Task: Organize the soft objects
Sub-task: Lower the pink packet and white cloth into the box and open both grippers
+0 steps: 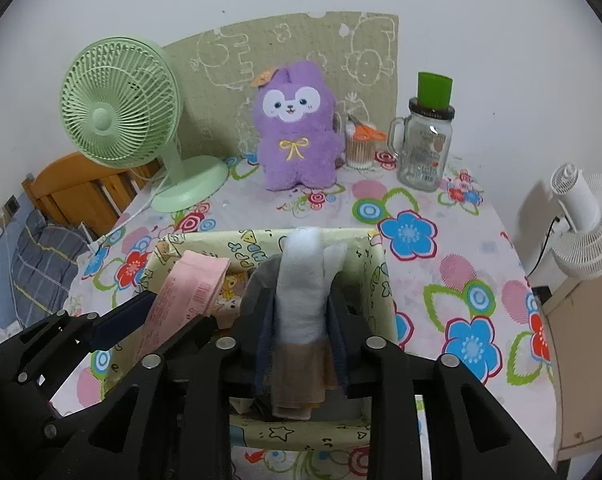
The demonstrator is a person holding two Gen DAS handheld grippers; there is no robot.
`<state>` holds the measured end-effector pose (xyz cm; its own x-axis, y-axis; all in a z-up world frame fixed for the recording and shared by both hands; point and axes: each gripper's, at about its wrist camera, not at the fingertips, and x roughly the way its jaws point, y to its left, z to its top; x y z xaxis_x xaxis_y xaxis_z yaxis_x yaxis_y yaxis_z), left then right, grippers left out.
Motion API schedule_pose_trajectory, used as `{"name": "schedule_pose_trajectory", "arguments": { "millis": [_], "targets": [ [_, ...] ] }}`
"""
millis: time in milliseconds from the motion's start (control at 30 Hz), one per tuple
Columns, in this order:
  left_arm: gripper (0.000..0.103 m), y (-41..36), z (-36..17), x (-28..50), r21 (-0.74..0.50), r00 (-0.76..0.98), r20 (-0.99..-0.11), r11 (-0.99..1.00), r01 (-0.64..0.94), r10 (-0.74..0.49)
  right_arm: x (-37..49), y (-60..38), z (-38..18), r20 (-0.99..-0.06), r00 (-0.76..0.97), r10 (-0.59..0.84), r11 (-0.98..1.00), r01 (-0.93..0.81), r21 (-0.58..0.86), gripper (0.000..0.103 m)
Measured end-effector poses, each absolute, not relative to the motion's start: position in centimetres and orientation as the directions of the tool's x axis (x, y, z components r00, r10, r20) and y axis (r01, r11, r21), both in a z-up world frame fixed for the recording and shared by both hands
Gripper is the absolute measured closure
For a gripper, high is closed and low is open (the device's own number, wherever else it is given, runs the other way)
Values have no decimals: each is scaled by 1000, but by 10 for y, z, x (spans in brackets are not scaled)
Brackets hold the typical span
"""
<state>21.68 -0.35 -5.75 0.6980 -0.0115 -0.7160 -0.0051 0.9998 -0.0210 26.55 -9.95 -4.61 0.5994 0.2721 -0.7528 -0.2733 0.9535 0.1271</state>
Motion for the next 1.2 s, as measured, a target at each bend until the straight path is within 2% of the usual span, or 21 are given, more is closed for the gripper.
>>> {"name": "schedule_pose_trajectory", "arguments": {
  "millis": [67, 100, 133, 533, 600, 667, 733, 867, 1200],
  "targets": [
    [63, -2, -59, 217, -29, 697, -717, 1000, -4, -18, 267, -101, -47, -756, 596, 271, 955, -266, 133, 49],
    [63, -2, -59, 217, -34, 697, -717, 999, -3, -22, 266, -102, -48, -753, 598, 275, 954, -265, 137, 33],
    [63, -2, -58, 217, -38, 698, -715, 999, -2, -26, 266, -102, -48, -749, 602, 275, 954, -264, 138, 26],
    [63, -17, -65, 227, -45, 688, -723, 998, 46, -64, 260, -122, -46, -755, 623, 205, 974, -204, 97, 25],
    [54, -22, -67, 227, -31, 694, -718, 998, 57, -62, 262, -127, -50, -763, 616, 196, 977, -189, 99, 25],
    [38, -25, -69, 228, -17, 694, -719, 998, 53, -49, 263, -130, -53, -771, 609, 186, 980, -176, 98, 25],
    [35, -26, -74, 231, -15, 685, -727, 999, 50, -45, 263, -132, -56, -777, 604, 177, 981, -168, 92, 25],
    [22, -24, -78, 231, -12, 664, -747, 999, 42, -36, 261, -130, -59, -783, 598, 173, 981, -178, 81, 25],
    [18, -24, -69, 212, 12, 674, -739, 999, 38, -17, 251, -125, -56, -776, 599, 195, 976, -197, 94, 25]
  ]
}}
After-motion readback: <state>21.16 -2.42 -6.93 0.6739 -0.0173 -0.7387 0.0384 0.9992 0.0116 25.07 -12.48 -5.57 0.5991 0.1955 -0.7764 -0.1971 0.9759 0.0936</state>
